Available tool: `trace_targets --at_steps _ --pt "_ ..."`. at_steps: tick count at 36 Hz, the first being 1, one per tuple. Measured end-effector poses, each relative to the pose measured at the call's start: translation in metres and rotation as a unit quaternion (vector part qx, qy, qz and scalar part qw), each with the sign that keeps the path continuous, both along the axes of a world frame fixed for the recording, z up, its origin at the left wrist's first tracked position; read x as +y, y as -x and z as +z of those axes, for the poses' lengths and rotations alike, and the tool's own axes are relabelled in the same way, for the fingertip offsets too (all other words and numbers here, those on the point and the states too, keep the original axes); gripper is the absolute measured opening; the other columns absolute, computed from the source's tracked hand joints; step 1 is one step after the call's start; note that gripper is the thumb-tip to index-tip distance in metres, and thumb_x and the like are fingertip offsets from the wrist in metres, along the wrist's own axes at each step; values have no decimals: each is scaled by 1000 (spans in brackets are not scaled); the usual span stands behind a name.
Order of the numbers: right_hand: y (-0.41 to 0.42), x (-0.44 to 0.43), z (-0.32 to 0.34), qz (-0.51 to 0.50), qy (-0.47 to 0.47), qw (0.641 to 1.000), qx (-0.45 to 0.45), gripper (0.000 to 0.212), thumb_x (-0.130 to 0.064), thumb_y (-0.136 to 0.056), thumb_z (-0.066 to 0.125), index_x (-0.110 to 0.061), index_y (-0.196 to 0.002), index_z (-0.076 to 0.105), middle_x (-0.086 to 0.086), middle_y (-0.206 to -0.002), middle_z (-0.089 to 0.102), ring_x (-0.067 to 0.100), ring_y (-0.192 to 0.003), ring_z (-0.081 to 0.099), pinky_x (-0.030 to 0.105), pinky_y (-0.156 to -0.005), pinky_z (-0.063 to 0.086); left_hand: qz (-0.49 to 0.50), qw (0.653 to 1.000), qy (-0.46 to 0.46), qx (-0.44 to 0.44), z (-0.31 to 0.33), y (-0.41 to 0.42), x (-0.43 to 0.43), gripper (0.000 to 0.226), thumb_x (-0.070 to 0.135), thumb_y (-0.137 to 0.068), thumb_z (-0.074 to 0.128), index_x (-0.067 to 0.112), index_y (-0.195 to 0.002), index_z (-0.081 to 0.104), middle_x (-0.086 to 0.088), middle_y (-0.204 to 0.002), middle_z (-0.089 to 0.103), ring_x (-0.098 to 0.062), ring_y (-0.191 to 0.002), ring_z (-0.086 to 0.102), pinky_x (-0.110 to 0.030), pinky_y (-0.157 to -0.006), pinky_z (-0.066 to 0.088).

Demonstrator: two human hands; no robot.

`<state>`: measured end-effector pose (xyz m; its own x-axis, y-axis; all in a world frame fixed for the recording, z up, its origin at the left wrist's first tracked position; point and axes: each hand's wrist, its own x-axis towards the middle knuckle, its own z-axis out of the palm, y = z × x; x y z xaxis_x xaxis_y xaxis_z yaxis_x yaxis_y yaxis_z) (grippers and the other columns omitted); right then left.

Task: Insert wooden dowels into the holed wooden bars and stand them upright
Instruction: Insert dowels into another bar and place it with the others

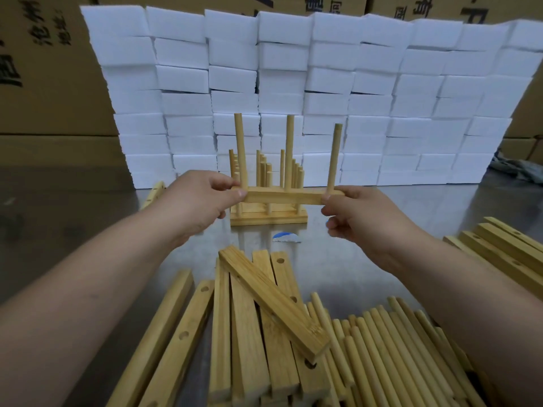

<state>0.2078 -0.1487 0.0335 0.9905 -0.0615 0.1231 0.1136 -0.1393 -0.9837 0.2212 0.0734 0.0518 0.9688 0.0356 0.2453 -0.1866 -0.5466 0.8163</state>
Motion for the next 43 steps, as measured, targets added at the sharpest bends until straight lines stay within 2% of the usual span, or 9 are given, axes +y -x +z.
trace_targets --at_steps 3,8,13,20,25,31,34,37,43 --pt "0 3 -7 55 0 998 29 17 -17 -90 57 -5 -101 62 8 -91 62 14 -76 59 22 -74 54 17 1000 -25 -1 -12 -7 2 27 32 -84 65 25 -110 65 12 -68 58 -1 -56 54 -20 -54 41" --pt "-2 3 -18 78 -20 992 98 43 -19 -89 60 0 -125 47 15 -120 55 18 -98 61 25 -84 49 20 997 -74 30 -34 -18 8 38 28 -87 63 19 -123 59 9 -79 61 -7 -72 61 -28 -72 50" --pt "-5 -1 -22 94 10 987 130 26 -22 -89 60 -4 -107 56 14 -118 55 23 -102 60 31 -90 50 37 991 -115 50 -50 -25 16 34 30 -87 62 19 -120 62 9 -77 61 -5 -68 55 -22 -56 38" --pt "-2 -2 -25 122 83 980 134 12 -27 -91 55 -16 -95 59 2 -112 59 11 -99 59 18 -82 46 41 982 -167 79 -60 -30 15 33 35 -87 62 20 -116 65 -2 -122 62 -15 -100 54 -24 -77 35" --pt "-2 -1 -28 129 159 972 116 6 -32 -89 57 -29 -87 61 3 -110 63 14 -108 56 32 -103 40 43 975 -204 73 -61 -36 14 32 37 -85 63 23 -114 66 0 -118 63 -15 -100 54 -25 -78 37" --pt "0 -2 -30 134 196 965 113 12 -33 -88 57 -25 -90 65 8 -116 63 17 -104 57 35 -104 38 53 964 -256 56 -61 -44 13 25 39 -83 63 30 -106 62 4 -101 63 -12 -84 54 -27 -68 41" --pt "-1 -3 -32 144 211 960 113 18 -36 -88 57 -28 -103 63 0 -115 62 11 -104 54 33 -105 36 44 958 -277 56 -61 -49 14 9 41 -82 64 38 -85 55 6 -95 60 -11 -80 53 -25 -59 38" --pt "-3 -3 -32 140 232 956 111 41 -39 -88 56 -24 -126 54 -3 -126 56 12 -116 50 34 -108 33 49 952 -299 47 -63 -54 16 11 43 -81 63 37 -89 58 8 -95 59 -11 -82 53 -25 -61 40" --pt "-3 -4 -33 141 242 953 114 43 -39 -88 55 -25 -129 52 -4 -129 53 14 -121 47 35 -110 31 55 954 -294 29 -66 -62 14 10 42 -82 63 34 -87 59 10 -90 61 -9 -80 53 -24 -57 36"
